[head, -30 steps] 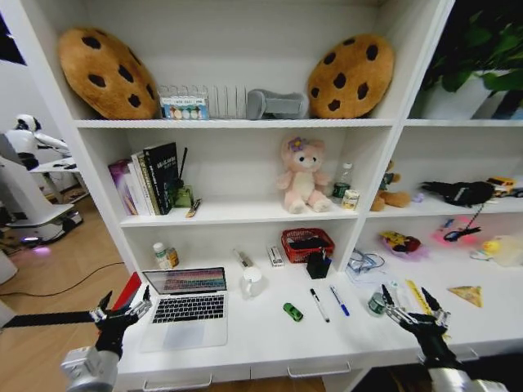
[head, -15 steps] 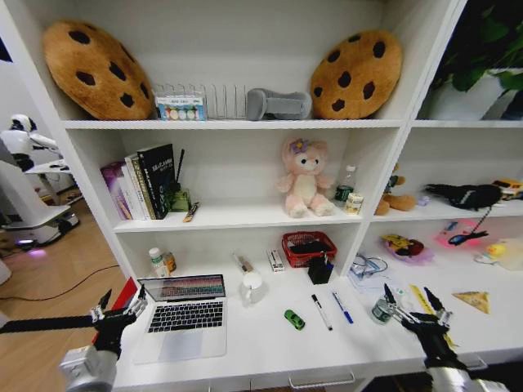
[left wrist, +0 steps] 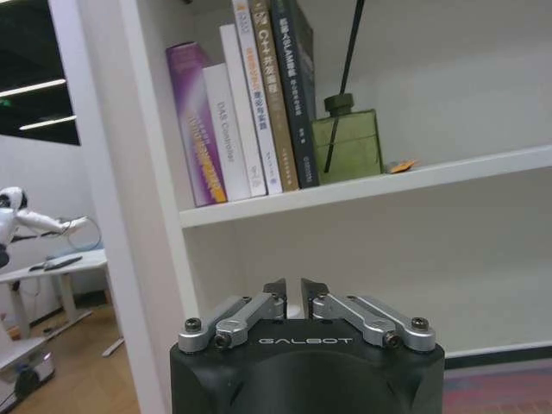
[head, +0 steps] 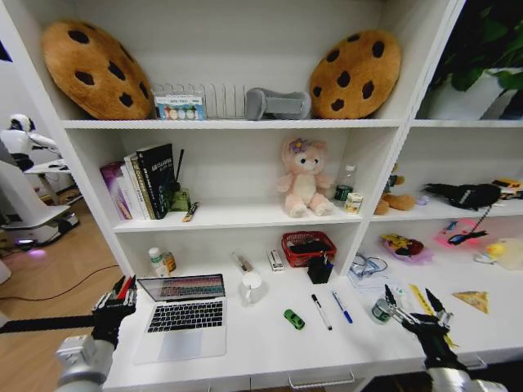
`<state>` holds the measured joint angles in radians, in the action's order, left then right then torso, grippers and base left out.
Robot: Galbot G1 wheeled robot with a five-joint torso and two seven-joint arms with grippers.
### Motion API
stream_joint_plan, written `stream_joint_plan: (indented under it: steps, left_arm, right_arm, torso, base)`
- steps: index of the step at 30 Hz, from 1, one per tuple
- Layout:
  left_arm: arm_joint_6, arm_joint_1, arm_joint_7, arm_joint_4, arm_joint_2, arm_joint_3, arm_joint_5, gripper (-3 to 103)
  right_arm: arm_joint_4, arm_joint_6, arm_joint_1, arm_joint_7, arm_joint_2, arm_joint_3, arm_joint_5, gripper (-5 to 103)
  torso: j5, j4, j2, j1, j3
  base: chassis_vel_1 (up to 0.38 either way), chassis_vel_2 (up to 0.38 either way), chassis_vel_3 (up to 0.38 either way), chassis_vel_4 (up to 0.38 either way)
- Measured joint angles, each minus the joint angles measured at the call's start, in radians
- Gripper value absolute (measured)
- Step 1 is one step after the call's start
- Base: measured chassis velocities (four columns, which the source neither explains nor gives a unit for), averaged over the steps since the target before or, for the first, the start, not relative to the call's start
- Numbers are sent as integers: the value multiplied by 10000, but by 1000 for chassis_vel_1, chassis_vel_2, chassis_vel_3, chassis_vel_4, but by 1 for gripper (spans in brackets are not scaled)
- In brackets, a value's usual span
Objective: Organize the objects on the table.
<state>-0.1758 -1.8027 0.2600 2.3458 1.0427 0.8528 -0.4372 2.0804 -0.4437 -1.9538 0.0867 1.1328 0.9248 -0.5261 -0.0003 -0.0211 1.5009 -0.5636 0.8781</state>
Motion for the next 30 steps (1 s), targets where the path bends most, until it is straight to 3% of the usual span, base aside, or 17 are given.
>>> stream_joint_plan:
  steps: [2, 3, 8, 9, 12, 13, 17, 19, 24, 27, 29, 30]
  left_arm:
    - [-109, 251, 63, -70, -1042, -9, -395, 3]
    - [-109, 251, 63, -70, -1042, -9, -395, 3]
    - [-288, 1089, 136, -377, -3859, -438, -1185, 0]
    - [-288, 1089, 136, -377, -3859, -438, -1185, 0]
    - [-318, 1098, 32, -550, -5077, -771, -1397, 0]
    - [-318, 1098, 32, -550, -5077, -771, -1397, 0]
    - [-259, 910, -235, -921, -6374, -1174, -1345, 0]
    - [-250, 910, -250, -982, -6575, -1235, -1405, 0]
    - [-106, 1183, -515, -1672, -8262, -1746, -2053, 0]
    - [-3, 1177, -615, -1854, -8803, -1762, -2300, 0]
    - [203, 1111, -826, -2121, -9677, -1750, -2551, 0]
    - [203, 1111, -826, -2121, -9677, -1750, -2551, 0]
  right_arm:
    - [30, -17, -34, -6, 50, -35, 48, 100]
    - [30, -17, -34, -6, 50, -35, 48, 100]
    - [42, -77, 8, -23, 106, -182, 154, 100]
    - [42, -77, 8, -23, 106, -182, 154, 100]
    - [10, -95, 56, -35, 135, -284, 184, 100]
    - [10, -95, 56, -35, 135, -284, 184, 100]
    - [-61, -137, 77, -38, 163, -334, 181, 100]
    - [-72, -137, 100, -38, 149, -358, 179, 100]
    - [-78, -145, 108, -46, 240, -495, 183, 100]
    - [-104, -193, 53, -49, 323, -526, 211, 100]
    - [-196, -323, -8, -53, 469, -588, 292, 100]
    - [-196, -323, -8, -53, 469, -588, 292, 100]
  torso:
    - [0, -2, 0, 0, 0]
    - [0, -2, 0, 0, 0]
    - [-1, -12, -2, -2, 1]
    - [-1, -12, -2, -2, 1]
    - [2, 1, -2, -3, 1]
    - [2, 1, -2, -3, 1]
    - [0, -1, -2, -2, 2]
    - [0, -4, -2, -2, 1]
    - [1, -3, -2, -3, 2]
    - [0, -4, -2, -2, 2]
    - [3, -5, -2, -2, 1]
    - [3, -5, -2, -2, 1]
  base:
    - [0, 0, 0, 0]
    - [0, 0, 0, 0]
    - [0, 0, 0, 0]
    - [0, 0, 0, 0]
    - [0, 0, 0, 0]
    - [0, 0, 0, 0]
    - [0, 0, 0, 0]
    - [0, 0, 0, 0]
    - [0, 0, 0, 0]
    - [0, 0, 0, 0]
    - [0, 0, 0, 0]
    - [0, 0, 0, 0]
